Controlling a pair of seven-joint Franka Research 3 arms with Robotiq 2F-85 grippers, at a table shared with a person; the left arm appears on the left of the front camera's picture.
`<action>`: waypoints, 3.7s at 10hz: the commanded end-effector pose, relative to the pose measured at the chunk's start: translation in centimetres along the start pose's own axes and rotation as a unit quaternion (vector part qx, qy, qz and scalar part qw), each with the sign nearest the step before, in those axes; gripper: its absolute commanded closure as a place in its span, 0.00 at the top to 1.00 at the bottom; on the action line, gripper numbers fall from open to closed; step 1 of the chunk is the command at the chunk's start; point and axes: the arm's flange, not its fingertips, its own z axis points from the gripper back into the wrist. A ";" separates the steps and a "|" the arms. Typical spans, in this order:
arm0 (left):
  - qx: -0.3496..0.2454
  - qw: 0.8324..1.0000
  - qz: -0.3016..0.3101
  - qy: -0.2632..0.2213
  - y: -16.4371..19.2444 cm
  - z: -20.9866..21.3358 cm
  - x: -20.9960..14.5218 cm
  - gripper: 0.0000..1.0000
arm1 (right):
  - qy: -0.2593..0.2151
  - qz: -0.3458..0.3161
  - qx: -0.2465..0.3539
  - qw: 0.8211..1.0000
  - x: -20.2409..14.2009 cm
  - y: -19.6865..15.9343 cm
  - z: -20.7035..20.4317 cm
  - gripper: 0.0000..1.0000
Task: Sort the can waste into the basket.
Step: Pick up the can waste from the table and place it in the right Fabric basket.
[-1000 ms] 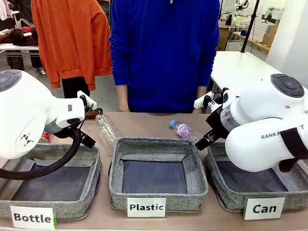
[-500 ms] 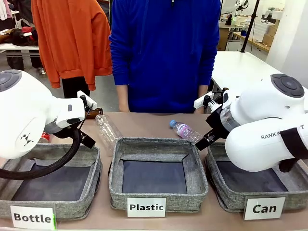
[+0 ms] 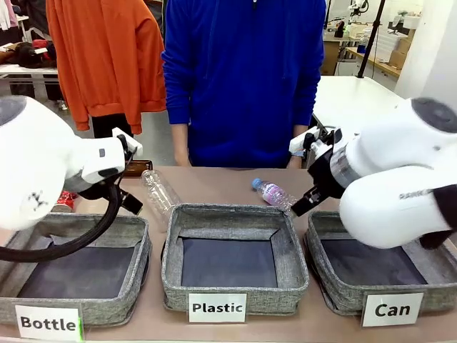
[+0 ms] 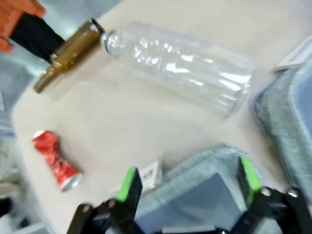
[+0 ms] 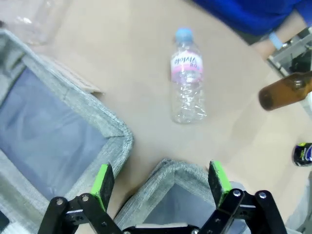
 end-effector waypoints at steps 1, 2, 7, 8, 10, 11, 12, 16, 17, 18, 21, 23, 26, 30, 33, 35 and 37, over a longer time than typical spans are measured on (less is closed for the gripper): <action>-0.069 0.993 0.097 0.002 -1.5 8.4 -0.1 1.00 | -0.019 -0.107 0.006 0.994 -0.1 0.8 9.0 1.00; -0.154 0.983 0.099 0.008 -0.8 10.7 -1.4 1.00 | -0.034 -0.129 0.060 0.989 -1.1 0.3 12.2 1.00; -0.516 0.816 0.241 -0.098 18.9 13.0 -13.9 1.00 | -0.174 -0.332 0.355 0.857 -15.1 -12.2 17.5 1.00; -0.529 0.794 0.273 -0.126 20.6 12.4 -15.5 1.00 | -0.192 -0.355 0.380 0.832 -17.4 -14.1 16.8 1.00; -0.550 0.737 0.354 -0.171 22.9 9.7 -18.9 1.00 | -0.218 -0.448 0.430 0.753 -23.2 -19.6 13.6 1.00; -0.550 0.719 0.388 -0.174 23.6 8.2 -19.3 1.00 | -0.233 -0.479 0.437 0.725 -25.2 -21.2 12.8 1.00; -0.543 0.714 0.407 -0.172 23.7 7.8 -19.2 1.00 | -0.245 -0.491 0.443 0.709 -26.7 -21.8 12.4 1.00; -0.544 0.714 0.407 -0.169 23.6 7.6 -21.3 1.00 | -0.245 -0.515 0.430 0.700 -28.7 -24.1 12.6 1.00; -0.544 0.714 0.407 -0.169 23.6 7.6 -21.3 1.00 | -0.245 -0.515 0.430 0.700 -28.7 -24.1 12.6 1.00; -0.544 0.714 0.407 -0.169 23.6 7.6 -21.3 1.00 | -0.245 -0.515 0.430 0.700 -28.7 -24.1 12.6 1.00; -0.502 0.752 0.399 -0.154 23.2 8.9 -20.7 1.00 | -0.245 -0.515 0.430 0.700 -28.7 -24.1 12.6 1.00; -0.374 0.844 0.376 -0.075 20.8 11.5 -16.5 1.00 | -0.245 -0.515 0.430 0.700 -28.7 -24.1 12.6 1.00; -0.174 0.918 0.355 0.039 19.0 11.0 -7.9 1.00 | -0.245 -0.515 0.430 0.700 -28.7 -24.1 12.6 1.00; -0.073 0.935 0.347 -0.016 17.5 11.3 -4.3 1.00 | -0.245 -0.515 0.430 0.700 -28.7 -24.1 12.6 1.00; -0.032 0.934 0.356 -0.017 17.2 10.3 -3.0 1.00 | -0.245 -0.515 0.430 0.700 -28.7 -24.1 12.6 1.00; -0.048 0.934 0.349 0.062 20.5 7.7 0.2 1.00 | -0.245 -0.515 0.430 0.700 -28.7 -24.1 12.6 1.00; -0.054 0.934 0.343 0.088 21.7 5.5 2.0 1.00 | -0.245 -0.515 0.430 0.700 -28.7 -24.1 12.6 1.00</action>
